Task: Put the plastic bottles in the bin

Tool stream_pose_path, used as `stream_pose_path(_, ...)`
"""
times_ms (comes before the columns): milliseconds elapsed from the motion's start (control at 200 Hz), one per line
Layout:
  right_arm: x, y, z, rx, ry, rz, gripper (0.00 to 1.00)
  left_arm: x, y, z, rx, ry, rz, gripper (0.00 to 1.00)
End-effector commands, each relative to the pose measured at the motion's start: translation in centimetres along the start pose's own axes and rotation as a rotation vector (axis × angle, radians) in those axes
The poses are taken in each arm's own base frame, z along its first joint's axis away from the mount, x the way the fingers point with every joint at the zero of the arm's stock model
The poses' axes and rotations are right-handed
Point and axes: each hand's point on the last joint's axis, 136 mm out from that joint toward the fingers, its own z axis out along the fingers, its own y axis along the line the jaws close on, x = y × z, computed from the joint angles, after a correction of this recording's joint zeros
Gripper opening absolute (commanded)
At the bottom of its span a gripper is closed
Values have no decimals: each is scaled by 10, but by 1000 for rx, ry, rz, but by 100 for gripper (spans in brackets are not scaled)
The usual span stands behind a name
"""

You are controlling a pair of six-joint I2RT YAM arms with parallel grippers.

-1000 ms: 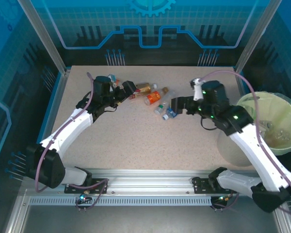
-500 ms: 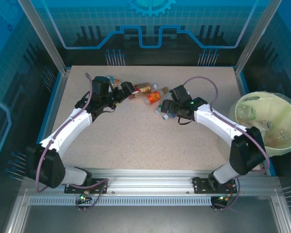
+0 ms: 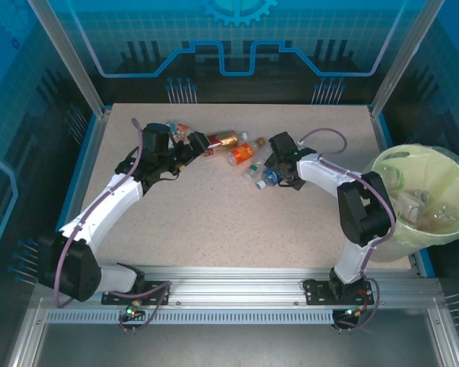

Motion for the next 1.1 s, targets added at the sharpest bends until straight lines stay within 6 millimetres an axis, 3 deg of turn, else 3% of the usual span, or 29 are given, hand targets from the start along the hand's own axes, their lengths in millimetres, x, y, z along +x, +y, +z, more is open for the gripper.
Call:
stream_pose_path(0, -9, 4, 11, 8, -2, 55, 94, -1, 7, -4, -16, -7, 15, 99)
stream_pose_path(310, 4, -18, 30, 48, 34, 40, 80, 1, 9, 3, -19, 14, 3, 99)
stream_pose_path(490, 15, -21, 41, 29, 97, 65, 81, 2, 8, 7, -13, 28, -6, 99)
stream_pose_path(635, 13, -18, 37, -20, 79, 27, 72, 4, 7, 9, -8, 42, 10, 99)
stream_pose_path(895, 3, -11, -6, -114, -30, -176, 53, 5, 4, 10, 3, 37, 50, 99)
stream_pose_path(1096, -3, 12, -61, -210, -121, -381, 51, 18, -15, 17, 33, 72, 130, 99)
